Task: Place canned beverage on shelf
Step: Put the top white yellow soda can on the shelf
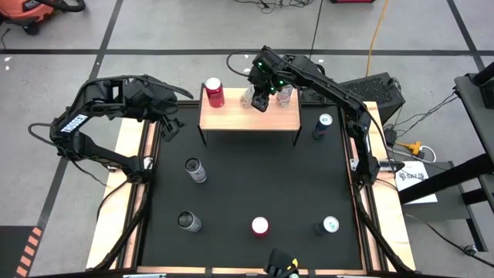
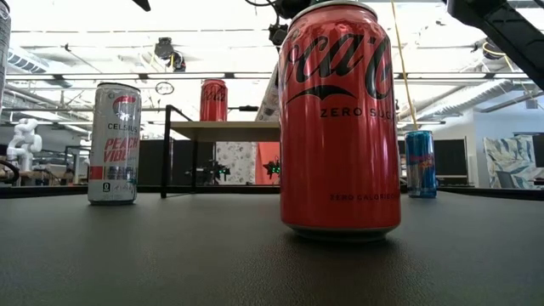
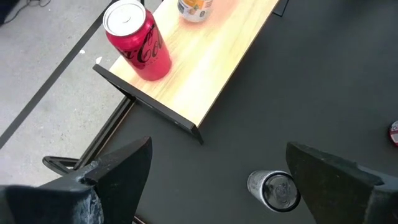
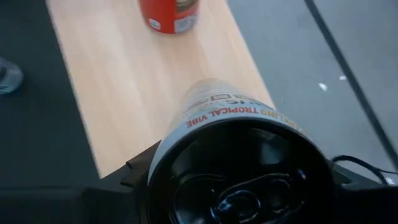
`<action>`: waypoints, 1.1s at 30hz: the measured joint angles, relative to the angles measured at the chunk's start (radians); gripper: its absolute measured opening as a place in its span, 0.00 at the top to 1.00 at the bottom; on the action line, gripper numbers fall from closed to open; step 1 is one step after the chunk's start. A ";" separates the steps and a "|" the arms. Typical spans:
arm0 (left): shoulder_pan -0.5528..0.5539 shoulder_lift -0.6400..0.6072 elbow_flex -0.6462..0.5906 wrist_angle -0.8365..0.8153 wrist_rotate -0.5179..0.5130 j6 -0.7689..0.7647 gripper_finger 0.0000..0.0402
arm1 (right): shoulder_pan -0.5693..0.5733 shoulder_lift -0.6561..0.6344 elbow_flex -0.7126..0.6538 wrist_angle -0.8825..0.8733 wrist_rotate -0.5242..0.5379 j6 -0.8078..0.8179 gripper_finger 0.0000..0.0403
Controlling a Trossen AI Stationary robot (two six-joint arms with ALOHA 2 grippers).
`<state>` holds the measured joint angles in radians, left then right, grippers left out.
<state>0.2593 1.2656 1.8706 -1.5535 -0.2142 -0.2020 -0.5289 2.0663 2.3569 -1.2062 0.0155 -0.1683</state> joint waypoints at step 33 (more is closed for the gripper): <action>0.000 0.029 0.001 0.004 0.000 0.007 0.07 | -0.004 -0.015 0.000 -0.056 -0.021 0.016 0.41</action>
<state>0.2595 1.2945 1.8713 -1.5497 -0.2142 -0.1947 -0.5332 2.0510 2.3569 -1.2621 -0.0059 -0.1526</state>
